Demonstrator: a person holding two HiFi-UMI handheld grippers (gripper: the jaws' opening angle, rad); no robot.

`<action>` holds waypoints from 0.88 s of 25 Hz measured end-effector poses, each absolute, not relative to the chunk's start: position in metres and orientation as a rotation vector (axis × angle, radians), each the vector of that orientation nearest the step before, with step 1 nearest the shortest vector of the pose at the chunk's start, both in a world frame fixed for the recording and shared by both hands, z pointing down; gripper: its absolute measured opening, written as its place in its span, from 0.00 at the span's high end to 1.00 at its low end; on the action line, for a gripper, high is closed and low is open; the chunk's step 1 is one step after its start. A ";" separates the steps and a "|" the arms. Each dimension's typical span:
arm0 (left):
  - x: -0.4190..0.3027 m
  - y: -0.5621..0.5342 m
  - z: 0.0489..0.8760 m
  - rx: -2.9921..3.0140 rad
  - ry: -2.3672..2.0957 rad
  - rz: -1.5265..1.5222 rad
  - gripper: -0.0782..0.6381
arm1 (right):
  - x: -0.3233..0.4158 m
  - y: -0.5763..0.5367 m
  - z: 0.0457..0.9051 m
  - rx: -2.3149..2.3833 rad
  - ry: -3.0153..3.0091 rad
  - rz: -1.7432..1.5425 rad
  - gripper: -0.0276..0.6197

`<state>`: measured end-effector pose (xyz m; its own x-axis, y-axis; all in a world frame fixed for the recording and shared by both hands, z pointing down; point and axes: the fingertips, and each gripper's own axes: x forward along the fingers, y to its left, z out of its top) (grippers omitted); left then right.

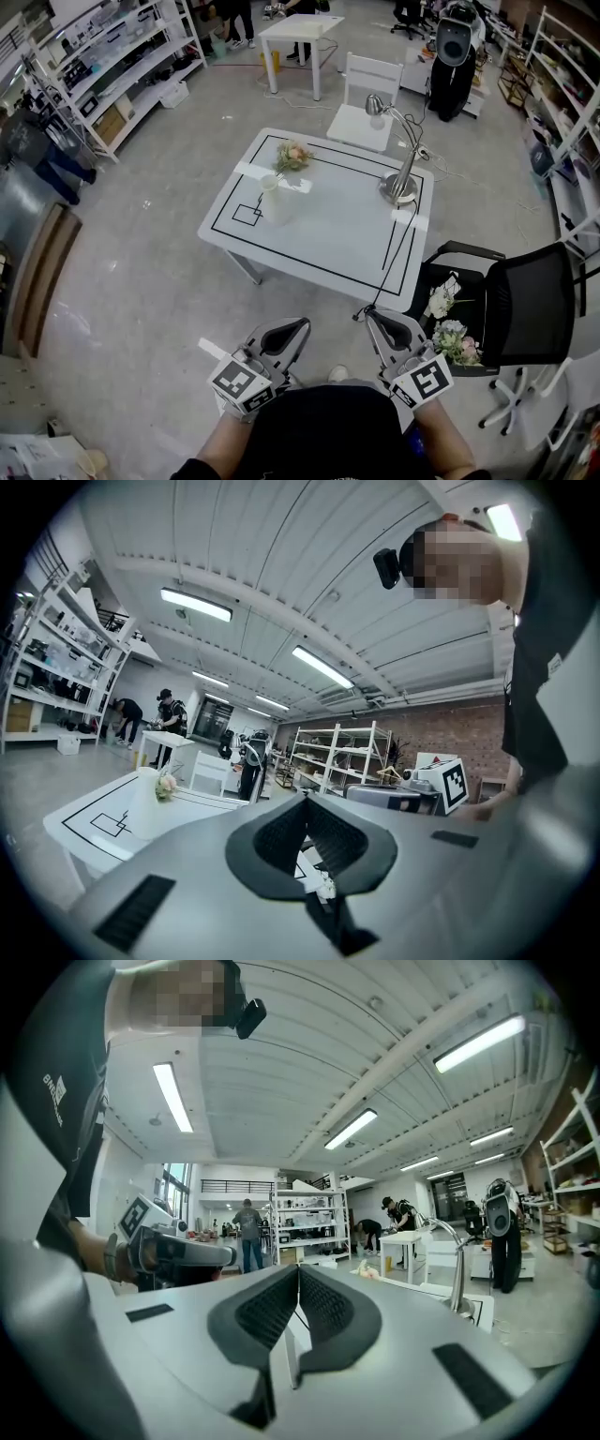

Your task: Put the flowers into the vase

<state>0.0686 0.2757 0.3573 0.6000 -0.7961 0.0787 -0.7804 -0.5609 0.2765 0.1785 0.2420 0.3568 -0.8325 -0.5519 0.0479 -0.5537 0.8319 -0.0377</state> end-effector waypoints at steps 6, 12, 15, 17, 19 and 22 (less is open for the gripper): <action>0.097 0.258 0.364 2.542 -1.308 -0.055 0.89 | 0.206 0.223 0.365 0.895 -2.981 0.088 0.94; 0.116 0.240 0.366 2.525 -1.329 -0.037 0.89 | 0.227 0.207 0.368 0.890 -2.995 0.115 0.94; 0.121 0.234 0.369 2.520 -1.328 -0.042 0.89 | 0.231 0.202 0.373 0.890 -2.990 0.133 0.94; 0.124 0.230 0.370 2.520 -1.322 -0.038 0.89 | 0.231 0.200 0.376 0.884 -2.984 0.139 0.94; 0.124 0.223 0.373 2.517 -1.318 -0.038 0.89 | 0.231 0.196 0.379 0.878 -2.979 0.137 0.94; 0.121 0.210 0.377 2.515 -1.308 -0.041 0.89 | 0.228 0.187 0.383 0.882 -2.969 0.145 0.94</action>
